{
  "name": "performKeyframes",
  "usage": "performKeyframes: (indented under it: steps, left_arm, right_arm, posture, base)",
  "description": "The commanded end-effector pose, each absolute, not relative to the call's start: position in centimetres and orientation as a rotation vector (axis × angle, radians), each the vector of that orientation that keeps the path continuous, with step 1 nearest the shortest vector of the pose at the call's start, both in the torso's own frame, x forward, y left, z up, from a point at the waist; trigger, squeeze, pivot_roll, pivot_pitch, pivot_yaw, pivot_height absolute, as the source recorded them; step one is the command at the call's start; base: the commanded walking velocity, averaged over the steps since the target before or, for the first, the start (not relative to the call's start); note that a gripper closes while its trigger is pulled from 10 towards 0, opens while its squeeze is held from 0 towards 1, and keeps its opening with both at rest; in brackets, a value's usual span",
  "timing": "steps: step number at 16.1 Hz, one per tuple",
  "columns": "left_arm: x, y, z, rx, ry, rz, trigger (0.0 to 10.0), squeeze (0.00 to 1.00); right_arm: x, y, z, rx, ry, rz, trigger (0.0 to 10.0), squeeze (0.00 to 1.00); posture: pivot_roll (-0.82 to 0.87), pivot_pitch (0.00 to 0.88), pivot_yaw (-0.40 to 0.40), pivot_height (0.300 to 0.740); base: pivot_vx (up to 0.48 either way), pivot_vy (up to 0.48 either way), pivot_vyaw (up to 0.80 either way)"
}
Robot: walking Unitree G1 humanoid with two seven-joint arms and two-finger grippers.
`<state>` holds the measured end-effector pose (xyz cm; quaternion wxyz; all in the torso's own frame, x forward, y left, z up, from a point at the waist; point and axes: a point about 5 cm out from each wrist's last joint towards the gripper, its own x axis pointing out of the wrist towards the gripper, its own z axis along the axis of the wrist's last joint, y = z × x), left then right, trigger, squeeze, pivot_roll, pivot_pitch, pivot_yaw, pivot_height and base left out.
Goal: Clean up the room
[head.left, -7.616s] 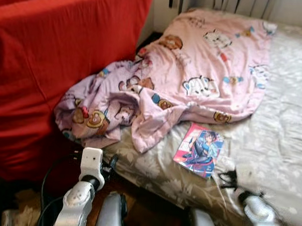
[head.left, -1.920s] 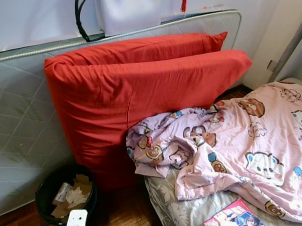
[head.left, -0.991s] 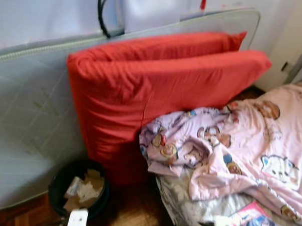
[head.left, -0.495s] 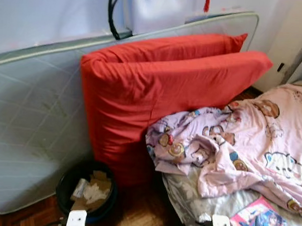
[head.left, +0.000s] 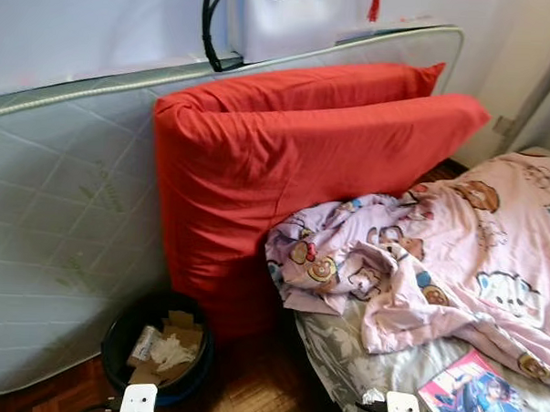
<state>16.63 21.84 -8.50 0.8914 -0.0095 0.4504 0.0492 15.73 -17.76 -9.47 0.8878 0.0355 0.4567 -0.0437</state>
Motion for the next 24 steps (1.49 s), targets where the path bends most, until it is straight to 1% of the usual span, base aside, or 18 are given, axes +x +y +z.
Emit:
performKeyframes:
  steps: [1,24]
  left_arm:
    - [16.27,21.86,-8.68,-0.011,0.953,0.100,10.0,0.00]
    - [16.13,22.00,-8.70,-0.008,0.956,0.103,10.0,0.00]
  right_arm:
    - [15.58,-17.79,-9.55,0.085,0.959,-0.104,10.0,0.00]
    - [15.51,-17.77,-9.58,0.095,0.959,-0.113,10.0,0.00]
  posture:
    - [0.00,0.017,0.032,0.740]
    - [0.00,0.029,0.038,0.740]
  base:
    - [0.000,0.289,0.00]
    - [0.000,0.319,0.00]
